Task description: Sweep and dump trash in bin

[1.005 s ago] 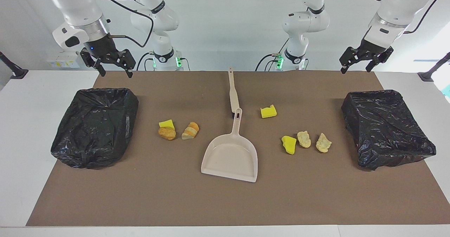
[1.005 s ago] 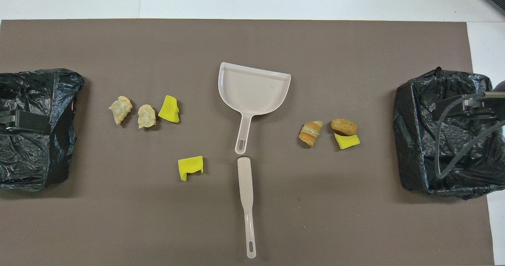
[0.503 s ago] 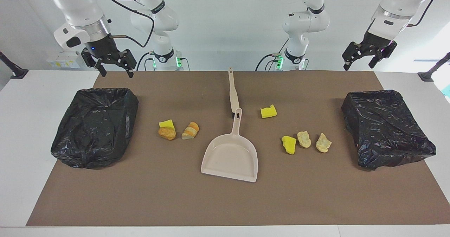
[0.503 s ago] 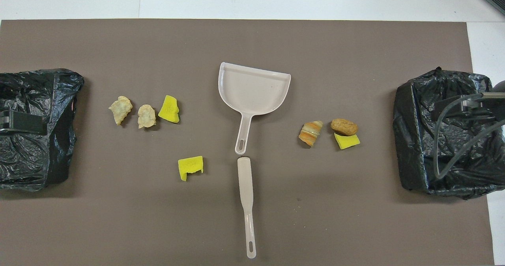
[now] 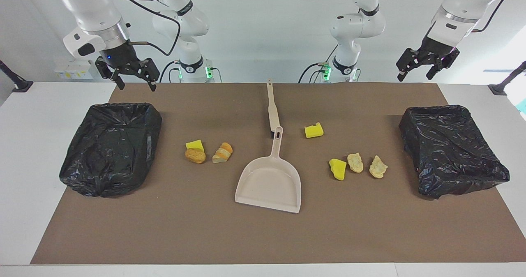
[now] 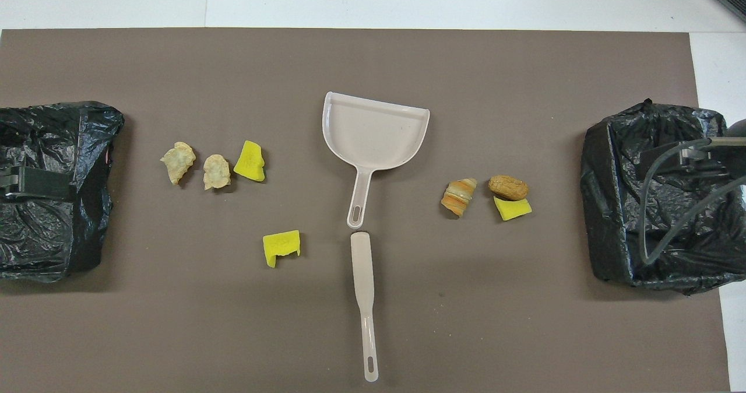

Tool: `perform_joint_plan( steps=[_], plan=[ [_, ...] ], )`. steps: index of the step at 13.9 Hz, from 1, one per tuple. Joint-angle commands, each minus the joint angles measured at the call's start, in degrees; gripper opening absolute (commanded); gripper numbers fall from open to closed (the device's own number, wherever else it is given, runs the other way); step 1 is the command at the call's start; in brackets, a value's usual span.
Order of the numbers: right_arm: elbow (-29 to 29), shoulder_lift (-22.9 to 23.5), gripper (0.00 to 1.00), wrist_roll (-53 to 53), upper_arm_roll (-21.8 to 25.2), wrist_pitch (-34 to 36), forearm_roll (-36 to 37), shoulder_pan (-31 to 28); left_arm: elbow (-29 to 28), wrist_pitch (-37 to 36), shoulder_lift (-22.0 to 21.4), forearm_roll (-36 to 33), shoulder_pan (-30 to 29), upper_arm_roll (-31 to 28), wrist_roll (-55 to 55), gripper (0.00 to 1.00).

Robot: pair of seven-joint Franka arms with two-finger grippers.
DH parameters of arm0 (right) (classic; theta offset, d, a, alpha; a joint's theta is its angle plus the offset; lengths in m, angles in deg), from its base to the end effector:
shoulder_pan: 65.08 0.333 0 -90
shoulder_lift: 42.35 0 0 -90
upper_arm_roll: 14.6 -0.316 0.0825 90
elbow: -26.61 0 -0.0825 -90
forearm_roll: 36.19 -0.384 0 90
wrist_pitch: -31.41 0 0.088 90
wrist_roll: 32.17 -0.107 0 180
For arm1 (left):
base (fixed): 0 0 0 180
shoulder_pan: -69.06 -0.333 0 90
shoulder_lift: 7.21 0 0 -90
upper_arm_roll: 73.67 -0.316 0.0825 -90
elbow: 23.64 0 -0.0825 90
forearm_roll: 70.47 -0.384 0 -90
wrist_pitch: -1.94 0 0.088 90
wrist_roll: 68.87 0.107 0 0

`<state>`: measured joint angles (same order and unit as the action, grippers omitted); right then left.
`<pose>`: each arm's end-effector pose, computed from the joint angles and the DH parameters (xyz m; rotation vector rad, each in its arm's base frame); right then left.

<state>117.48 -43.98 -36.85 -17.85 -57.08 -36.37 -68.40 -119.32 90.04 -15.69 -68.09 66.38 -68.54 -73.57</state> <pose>0.5430 0.0001 0.6306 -3.1378 0.1301 0.0207 0.5036 -0.0298 0.6530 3.1117 0.0598 0.0207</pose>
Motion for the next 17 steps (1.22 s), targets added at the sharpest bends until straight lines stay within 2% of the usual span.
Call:
perform_joint_plan(
  steps=[1, 17],
  plan=[
    [2.38, -1.35, 1.0, -0.15, 0.0, -1.34, -1.31, 0.07, -1.88, 0.67, -1.62, 0.96, -0.57, 0.06, 0.05, 1.0],
    [3.26, -1.35, 1.0, -0.41, -0.52, -1.6, -1.4, 0.07, -1.88, -0.21, -1.71, 0.96, -0.04, 0.15, -0.66, 1.0]
  ],
)
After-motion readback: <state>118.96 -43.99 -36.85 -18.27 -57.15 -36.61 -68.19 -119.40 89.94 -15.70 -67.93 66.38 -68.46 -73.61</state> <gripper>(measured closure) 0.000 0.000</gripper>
